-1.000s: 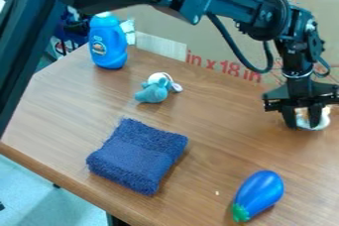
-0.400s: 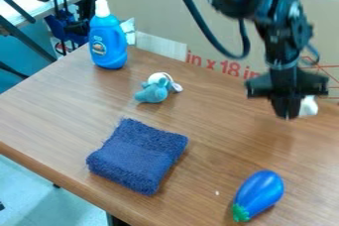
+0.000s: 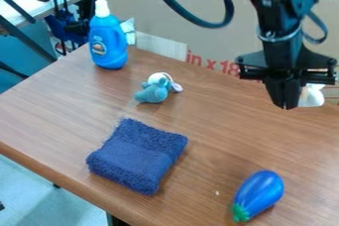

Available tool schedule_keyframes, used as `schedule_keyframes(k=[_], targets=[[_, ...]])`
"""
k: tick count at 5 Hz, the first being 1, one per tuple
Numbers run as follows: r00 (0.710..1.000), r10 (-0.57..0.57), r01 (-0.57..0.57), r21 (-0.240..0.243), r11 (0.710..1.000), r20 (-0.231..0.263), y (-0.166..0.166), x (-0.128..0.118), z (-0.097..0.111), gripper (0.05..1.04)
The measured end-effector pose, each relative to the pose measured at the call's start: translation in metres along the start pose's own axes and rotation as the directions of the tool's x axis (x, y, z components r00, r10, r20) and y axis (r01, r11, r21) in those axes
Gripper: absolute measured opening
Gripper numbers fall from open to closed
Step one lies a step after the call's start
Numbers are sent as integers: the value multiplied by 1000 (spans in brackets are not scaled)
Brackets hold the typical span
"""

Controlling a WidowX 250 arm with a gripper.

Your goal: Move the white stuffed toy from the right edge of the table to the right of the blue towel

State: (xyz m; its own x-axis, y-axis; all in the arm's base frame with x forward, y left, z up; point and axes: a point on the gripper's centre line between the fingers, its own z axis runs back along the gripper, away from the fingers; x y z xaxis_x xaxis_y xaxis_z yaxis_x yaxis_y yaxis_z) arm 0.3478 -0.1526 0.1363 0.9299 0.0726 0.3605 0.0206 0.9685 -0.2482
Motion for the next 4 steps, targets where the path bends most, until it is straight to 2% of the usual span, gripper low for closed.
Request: schedule_keyframes(k=[1, 2, 3, 4], targets=[[981, -10, 19, 47, 999, -192, 8, -41, -2, 100], [962, 29, -3, 96, 995, -270, 25, -61, -11, 100], [966, 75, -47, 116, 992, -248, 46, -57, -16, 100], [979, 92, -72, 110, 991, -179, 62, -42, -18, 100]])
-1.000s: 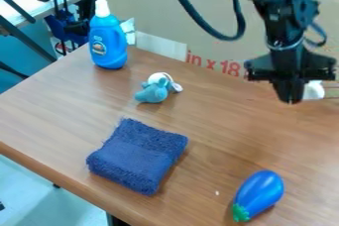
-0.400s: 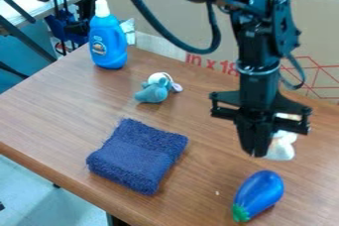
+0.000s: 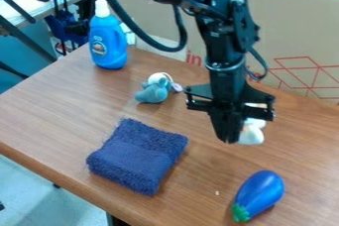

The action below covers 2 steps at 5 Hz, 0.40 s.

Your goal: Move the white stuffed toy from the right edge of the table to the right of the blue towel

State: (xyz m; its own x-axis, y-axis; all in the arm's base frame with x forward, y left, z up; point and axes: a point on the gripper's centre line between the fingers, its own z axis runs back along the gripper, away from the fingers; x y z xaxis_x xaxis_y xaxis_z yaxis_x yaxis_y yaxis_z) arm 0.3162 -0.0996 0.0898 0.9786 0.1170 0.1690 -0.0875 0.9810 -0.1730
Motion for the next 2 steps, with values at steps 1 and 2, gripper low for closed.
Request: schedule_keyframes(k=[1, 2], targets=[[999, 37, -37, -19, 999, 36, 10, 10, 2, 100], [999, 55, -55, 9, 998, -3, 23, 11, -20, 100]])
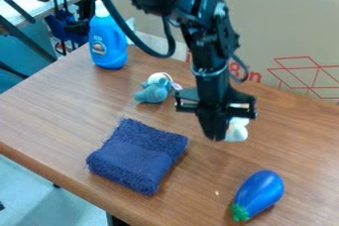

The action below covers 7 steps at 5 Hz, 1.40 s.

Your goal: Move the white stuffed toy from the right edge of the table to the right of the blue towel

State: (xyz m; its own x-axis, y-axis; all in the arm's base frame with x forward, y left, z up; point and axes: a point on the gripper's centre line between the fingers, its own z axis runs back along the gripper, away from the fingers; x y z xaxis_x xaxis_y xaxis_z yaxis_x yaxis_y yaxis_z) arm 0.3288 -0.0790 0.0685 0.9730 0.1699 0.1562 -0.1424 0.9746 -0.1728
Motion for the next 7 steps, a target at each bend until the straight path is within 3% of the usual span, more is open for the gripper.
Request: schedule_keyframes(k=[1, 3, 4, 6, 7], targets=[[1000, -21, 22, 24, 999, -17, -4, 3, -20, 100], [997, -75, 75, -7, 997, -33, -32, 5, -34, 121], [997, -60, 59, -20, 998, -40, -34, 1, -35, 310], [993, 67, -64, -41, 997, 100, -18, 2, 13, 919], [986, 82, -74, -60, 995, 146, -14, 7, 32, 1014]])
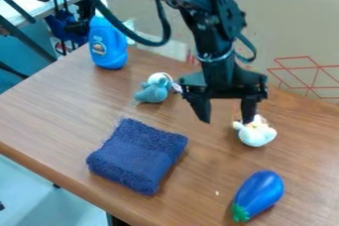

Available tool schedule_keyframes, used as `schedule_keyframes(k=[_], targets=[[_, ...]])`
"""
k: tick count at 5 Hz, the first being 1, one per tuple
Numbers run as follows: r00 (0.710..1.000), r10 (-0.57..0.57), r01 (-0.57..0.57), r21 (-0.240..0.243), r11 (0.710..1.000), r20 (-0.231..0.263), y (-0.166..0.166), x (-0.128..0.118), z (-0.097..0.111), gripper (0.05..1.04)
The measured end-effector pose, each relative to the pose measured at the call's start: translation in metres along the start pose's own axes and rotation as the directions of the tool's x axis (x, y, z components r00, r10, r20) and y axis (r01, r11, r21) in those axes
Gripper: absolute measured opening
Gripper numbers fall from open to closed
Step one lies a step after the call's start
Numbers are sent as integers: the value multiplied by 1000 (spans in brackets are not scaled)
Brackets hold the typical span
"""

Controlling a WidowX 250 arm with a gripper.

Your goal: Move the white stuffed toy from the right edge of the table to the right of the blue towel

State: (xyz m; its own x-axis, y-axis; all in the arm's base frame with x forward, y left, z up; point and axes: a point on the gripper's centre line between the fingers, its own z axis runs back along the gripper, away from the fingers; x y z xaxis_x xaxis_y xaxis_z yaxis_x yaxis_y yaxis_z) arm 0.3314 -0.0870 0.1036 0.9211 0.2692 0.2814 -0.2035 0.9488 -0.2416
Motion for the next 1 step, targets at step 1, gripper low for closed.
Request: schedule_keyframes(k=[1], targets=[[999, -13, 13, -6, 1000, 29, 0, 0, 25, 1009]])
